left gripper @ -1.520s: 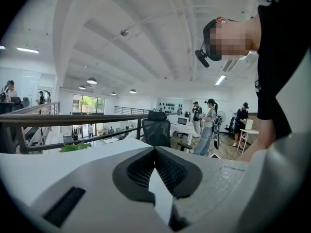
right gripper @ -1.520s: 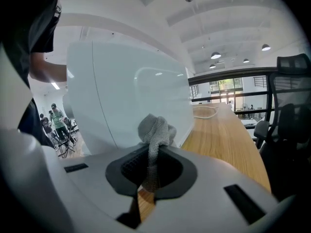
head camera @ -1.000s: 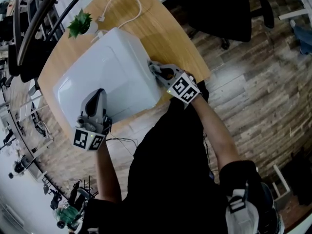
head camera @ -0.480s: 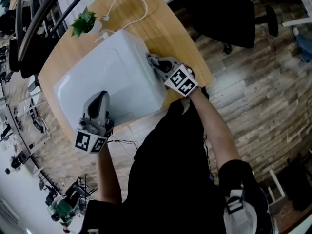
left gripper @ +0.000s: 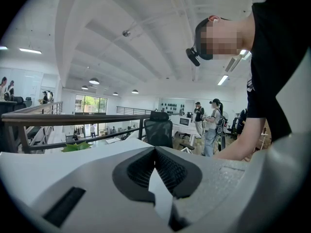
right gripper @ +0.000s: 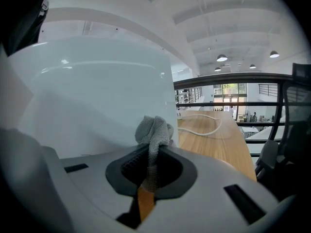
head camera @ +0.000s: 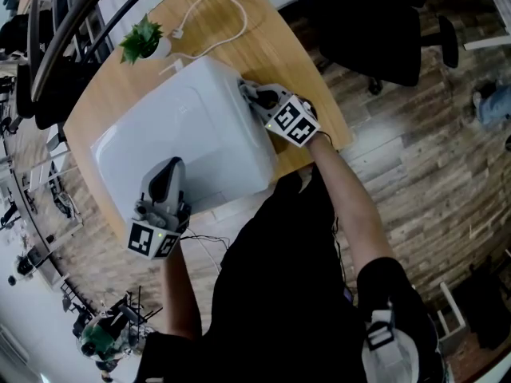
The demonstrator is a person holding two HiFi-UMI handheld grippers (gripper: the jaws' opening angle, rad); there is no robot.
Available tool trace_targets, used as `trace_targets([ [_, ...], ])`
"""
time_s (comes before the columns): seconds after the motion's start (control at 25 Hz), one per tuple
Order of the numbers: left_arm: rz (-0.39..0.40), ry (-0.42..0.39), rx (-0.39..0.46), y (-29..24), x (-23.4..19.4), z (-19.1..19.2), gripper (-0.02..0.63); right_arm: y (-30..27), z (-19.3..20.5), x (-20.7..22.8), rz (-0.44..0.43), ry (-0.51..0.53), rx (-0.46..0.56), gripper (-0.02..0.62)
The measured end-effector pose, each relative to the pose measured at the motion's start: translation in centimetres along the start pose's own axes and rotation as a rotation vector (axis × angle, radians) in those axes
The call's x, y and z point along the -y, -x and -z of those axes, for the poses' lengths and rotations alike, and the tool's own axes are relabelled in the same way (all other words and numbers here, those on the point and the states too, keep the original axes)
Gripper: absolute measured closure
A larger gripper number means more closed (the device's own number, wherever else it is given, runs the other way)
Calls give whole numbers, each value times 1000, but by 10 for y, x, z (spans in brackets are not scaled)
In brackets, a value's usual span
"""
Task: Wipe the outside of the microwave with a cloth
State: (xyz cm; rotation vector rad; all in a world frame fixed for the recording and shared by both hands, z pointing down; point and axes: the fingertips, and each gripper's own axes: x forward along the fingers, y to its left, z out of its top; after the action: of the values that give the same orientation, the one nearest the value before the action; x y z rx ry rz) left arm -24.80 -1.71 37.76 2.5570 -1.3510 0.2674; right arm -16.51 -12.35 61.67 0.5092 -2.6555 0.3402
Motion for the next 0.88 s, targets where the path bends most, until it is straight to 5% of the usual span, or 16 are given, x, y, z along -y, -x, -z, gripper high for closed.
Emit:
trace_targets([
  [0.88, 14, 25, 29, -2, 4, -7, 604, -41, -8, 44, 7, 20, -46, 578],
])
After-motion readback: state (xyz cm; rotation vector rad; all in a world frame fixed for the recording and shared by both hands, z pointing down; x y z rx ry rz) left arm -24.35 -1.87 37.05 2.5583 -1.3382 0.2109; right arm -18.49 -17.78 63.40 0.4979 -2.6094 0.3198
